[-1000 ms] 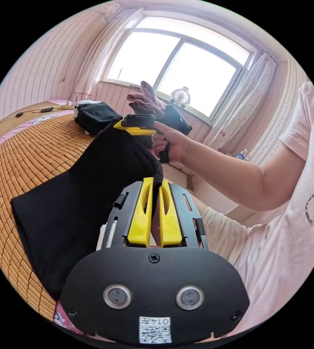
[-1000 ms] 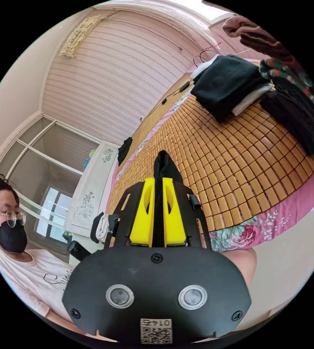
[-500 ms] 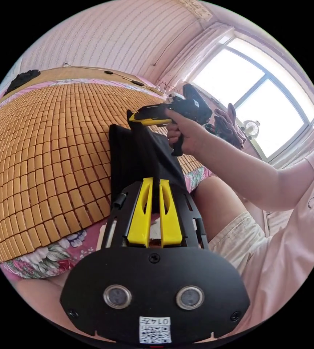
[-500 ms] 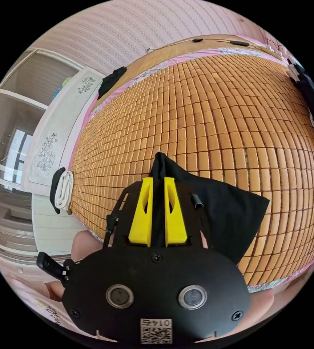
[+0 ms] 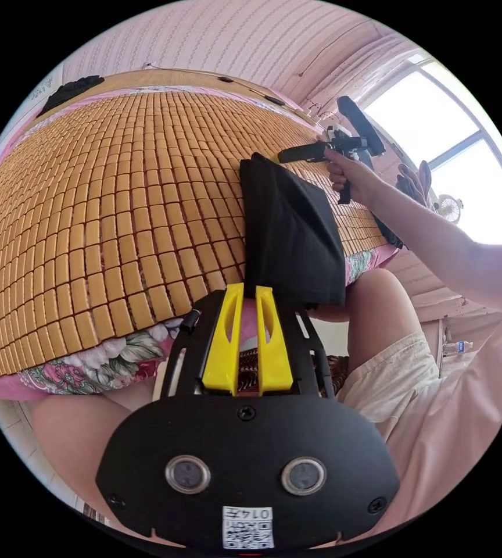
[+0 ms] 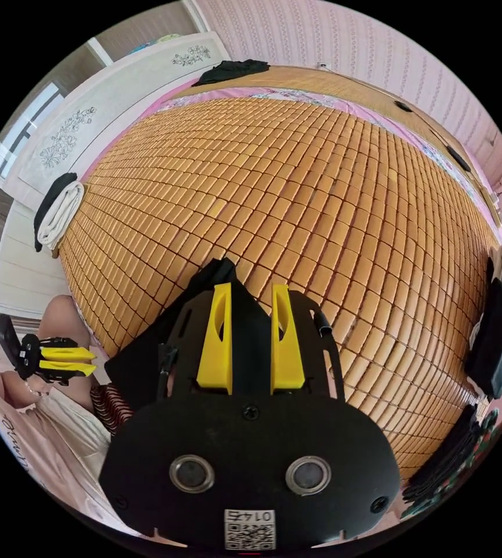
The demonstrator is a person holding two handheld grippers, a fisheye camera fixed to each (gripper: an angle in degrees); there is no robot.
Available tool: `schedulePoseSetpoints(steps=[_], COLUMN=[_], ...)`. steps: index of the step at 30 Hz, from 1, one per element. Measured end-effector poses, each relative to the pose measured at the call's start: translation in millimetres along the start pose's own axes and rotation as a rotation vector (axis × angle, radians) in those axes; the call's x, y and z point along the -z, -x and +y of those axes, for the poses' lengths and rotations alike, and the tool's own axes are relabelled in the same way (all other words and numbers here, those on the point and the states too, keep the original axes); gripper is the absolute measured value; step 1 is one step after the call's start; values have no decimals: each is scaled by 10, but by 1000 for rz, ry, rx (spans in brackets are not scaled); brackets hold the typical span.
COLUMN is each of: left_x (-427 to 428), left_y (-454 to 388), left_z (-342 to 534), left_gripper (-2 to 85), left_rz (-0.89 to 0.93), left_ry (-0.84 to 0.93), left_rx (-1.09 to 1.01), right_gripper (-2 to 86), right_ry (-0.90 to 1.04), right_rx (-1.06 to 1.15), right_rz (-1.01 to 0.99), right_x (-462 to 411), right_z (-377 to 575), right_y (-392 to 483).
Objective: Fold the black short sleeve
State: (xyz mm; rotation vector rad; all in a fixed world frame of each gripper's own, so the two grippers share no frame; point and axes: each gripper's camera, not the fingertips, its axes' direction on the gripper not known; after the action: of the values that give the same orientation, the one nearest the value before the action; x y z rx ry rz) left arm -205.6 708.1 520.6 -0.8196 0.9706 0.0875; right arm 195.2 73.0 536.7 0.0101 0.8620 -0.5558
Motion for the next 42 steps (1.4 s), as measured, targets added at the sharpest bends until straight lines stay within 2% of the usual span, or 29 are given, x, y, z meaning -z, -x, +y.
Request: schedulePoseSetpoints(steps=[3,7,14,17,22,24,27,31,35,42], left_x=[85,-3,-12,38,103,144,283,757,1271,2237], left_y=[-29,-90,-290,-343,-385,-413,-466,-561,-610,-741], left_z=[39,24,137,220,376,436,552,794,1036,1625], left_gripper=[83,115,88,74,50,45,41,41,40,39], left_rz=[18,54,-6,-16,28,35,61,57,26,-210], left_ry=[-38,10,51,48,58,64,84,17,-73,-243], left_rx=[8,14,-54,-69,-53,-57,-80,-155,-203,-213], right_gripper=[113,106,122,103,51,38,26,17,12,8], right_ry=[41,43,-18,66,21,11,-136,-364,-472,-641], right_rx=[111,205,208,280,391,371,308,282,317,540], right_rz=[17,55,-91,-64,-19,-77,-207,-298,-318,-361], right_x=[-140,-184,-87,-218,-183,-119,219,819,1193,1729], right_z=[-88,-140,-248,-265,-94,-35,194,671,893,657], right_y=[195,408,487,644,867,821,723,766,1004,2005])
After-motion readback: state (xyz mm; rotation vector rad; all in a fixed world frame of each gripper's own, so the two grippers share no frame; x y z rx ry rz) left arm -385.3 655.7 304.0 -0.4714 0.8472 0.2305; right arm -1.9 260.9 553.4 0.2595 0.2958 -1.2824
